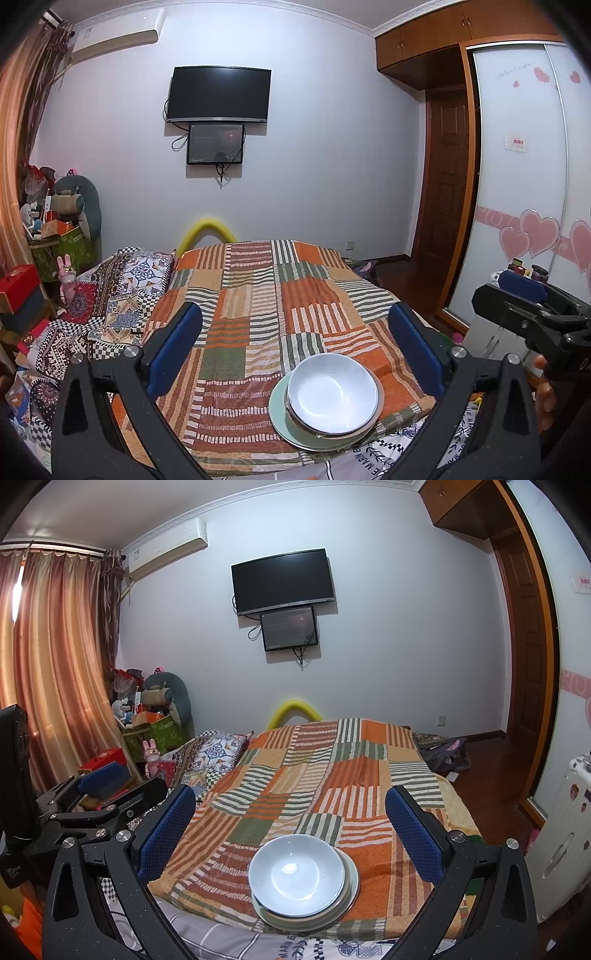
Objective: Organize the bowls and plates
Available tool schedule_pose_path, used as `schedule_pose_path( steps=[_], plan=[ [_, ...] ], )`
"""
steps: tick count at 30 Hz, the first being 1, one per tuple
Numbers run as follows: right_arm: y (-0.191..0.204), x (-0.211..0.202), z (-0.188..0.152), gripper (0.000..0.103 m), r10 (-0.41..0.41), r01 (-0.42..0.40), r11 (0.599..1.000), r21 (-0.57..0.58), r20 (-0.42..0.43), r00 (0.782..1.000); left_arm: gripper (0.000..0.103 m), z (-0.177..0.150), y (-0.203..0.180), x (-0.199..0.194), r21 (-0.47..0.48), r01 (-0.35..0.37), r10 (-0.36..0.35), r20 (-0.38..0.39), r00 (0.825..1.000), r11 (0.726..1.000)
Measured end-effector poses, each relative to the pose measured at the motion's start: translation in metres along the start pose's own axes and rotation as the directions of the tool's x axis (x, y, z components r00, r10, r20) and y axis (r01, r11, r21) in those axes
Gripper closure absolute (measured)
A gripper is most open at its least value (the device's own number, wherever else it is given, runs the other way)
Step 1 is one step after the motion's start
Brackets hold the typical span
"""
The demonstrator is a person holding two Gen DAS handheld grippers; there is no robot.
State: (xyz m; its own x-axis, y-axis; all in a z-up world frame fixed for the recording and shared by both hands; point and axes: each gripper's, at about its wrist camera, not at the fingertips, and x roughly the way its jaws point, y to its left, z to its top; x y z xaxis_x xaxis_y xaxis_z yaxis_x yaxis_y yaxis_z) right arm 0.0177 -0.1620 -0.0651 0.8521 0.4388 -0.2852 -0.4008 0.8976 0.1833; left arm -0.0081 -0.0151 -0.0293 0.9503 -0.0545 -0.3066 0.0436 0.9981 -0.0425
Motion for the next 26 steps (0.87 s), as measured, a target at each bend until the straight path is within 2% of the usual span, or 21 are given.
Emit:
schedule_pose_path(
  steps=[26],
  plan=[
    [-0.0005, -0.0012, 0.0001, 0.001, 0.0, 0.0, 1.0, -0.006, 0.0, 1.0, 0.0, -0.0007, 0.0022, 0.0003, 0.013, 0.042, -0.042, -0.007, 0.999, 0.999]
  ],
)
